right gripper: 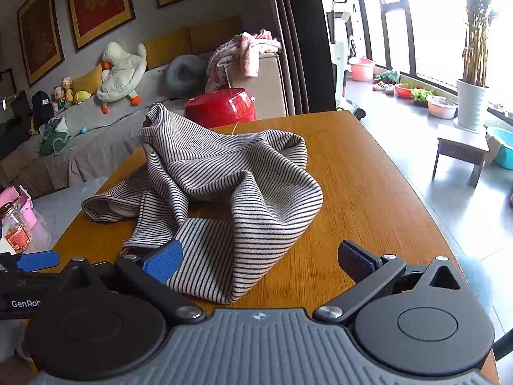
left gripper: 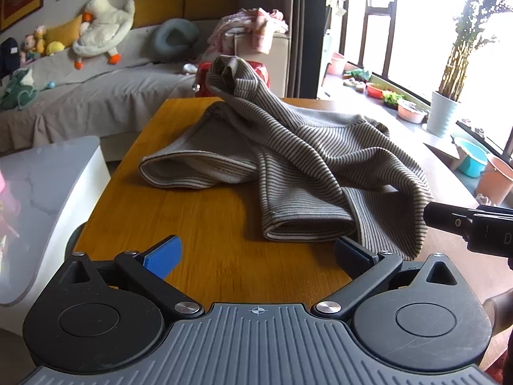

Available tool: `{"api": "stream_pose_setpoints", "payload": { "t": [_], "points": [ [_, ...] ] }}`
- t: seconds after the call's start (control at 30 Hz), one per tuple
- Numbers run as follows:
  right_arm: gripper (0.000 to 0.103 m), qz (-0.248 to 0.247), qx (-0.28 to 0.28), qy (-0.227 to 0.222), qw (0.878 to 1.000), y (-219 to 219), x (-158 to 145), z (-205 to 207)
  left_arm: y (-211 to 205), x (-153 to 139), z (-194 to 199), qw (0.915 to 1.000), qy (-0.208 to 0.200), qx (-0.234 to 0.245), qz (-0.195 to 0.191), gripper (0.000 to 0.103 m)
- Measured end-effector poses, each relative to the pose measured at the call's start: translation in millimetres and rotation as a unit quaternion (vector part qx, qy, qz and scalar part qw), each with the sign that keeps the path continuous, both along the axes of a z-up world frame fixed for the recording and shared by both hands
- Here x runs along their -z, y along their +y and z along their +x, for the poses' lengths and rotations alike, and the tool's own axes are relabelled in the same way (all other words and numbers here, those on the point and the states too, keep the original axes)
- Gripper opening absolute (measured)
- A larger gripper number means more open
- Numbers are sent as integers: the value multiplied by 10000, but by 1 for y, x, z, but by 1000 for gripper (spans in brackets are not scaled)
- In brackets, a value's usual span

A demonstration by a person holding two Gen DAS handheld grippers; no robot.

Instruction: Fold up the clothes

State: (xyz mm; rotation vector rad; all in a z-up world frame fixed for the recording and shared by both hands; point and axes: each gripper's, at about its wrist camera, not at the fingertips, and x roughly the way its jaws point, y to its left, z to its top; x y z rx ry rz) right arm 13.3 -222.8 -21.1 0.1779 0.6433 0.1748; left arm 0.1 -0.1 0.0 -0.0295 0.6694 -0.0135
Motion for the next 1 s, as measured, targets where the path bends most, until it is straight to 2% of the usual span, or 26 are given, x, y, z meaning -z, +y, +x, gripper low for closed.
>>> {"api": "stream_pose_setpoints", "payload": {
  "t": [0.13, 0.2, 0.27, 1.0],
  "points": [
    [103, -81, -86, 122, 9999, -4, 3, 11, -1, 1, 2, 9999, 91, 78, 58, 103],
    [103, -243, -115, -177, 9995, 3, -2, 1, -4, -1, 0, 9999, 6, 68, 138, 103],
    [103, -290, -92, -184, 9994, 7, -1, 0, -4, 1, 1, 9999, 73, 29, 115, 103],
    [103, -251, -159, -131, 9995, 8, 6, -2, -1, 6, -1, 9998, 201, 18, 64, 103]
  ]
}}
